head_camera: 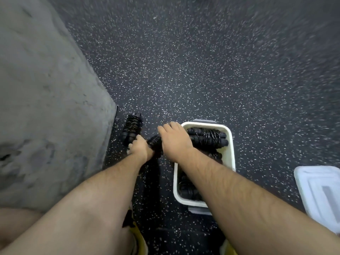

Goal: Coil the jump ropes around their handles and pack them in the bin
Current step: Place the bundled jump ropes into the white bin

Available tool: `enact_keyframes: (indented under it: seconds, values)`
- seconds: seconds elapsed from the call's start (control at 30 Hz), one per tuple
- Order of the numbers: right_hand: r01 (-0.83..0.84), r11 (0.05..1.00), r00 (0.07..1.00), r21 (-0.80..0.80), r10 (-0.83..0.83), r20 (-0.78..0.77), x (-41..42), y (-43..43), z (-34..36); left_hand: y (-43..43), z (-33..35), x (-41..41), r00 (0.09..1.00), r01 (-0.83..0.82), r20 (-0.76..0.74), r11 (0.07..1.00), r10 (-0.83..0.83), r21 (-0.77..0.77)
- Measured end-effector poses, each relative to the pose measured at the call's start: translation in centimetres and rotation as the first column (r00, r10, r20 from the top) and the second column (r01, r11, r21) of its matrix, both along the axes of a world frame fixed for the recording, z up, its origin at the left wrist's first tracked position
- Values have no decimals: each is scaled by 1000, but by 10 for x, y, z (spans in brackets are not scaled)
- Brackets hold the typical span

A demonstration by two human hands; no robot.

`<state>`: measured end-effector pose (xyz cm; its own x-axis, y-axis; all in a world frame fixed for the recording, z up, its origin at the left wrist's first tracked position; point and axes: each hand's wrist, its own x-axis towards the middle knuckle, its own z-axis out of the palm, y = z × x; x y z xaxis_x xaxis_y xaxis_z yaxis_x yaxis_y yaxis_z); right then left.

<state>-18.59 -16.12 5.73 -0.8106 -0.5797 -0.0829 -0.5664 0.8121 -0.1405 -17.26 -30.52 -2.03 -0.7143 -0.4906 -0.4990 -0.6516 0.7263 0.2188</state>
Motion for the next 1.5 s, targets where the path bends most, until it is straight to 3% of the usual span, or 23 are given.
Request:
enact_keyframes:
  seconds: [0.1,0.27,0.37,0.47,0.53,0.63,0.8,0.87,0.97,1.07,1.13,1.23,1.33,1.5]
  values:
    - [-23,1000,1000,-16,23,-10,19,17,17,12,32,16,984,161,-66,985,-165,-64]
    - [29,997,998,-75,-32,-44,46,52,41,19,108,20,908,301,-346,944,-239,138]
    - [125,990,992,-67,-122,43,63,81,47,31,140,32,848,413,-401,906,-346,90]
    - [200,977,978,-73,-194,77,72,105,46,38,157,41,804,414,-487,909,-343,43]
    - [235,966,972,-110,-234,29,75,115,44,48,165,43,802,403,-532,903,-271,147]
    - [218,962,972,-167,-228,-48,76,120,43,72,168,45,843,426,-500,811,-196,400]
    - [237,968,972,-77,-237,11,76,143,28,114,138,43,896,380,-421,731,-140,567]
    - [256,966,966,-26,-255,32,75,151,18,123,122,40,860,472,-422,760,-286,447]
    - [278,960,957,-19,-275,91,71,151,7,129,101,39,734,629,-450,759,-509,167]
    - [247,969,966,-13,-245,88,64,147,-2,132,85,39,622,647,-431,739,-654,-188]
    - [232,972,969,-48,-226,102,64,147,-7,135,75,37,596,690,-366,689,-714,-221]
    - [365,911,915,-191,-313,254,68,153,-9,144,58,32,591,751,-244,635,-769,-182]
    - [424,856,905,-297,-389,171,58,150,-14,149,45,36,612,745,-210,645,-762,-170]
    - [387,911,922,-145,-378,84,29,127,-33,138,25,40,544,777,-178,573,-820,-260]
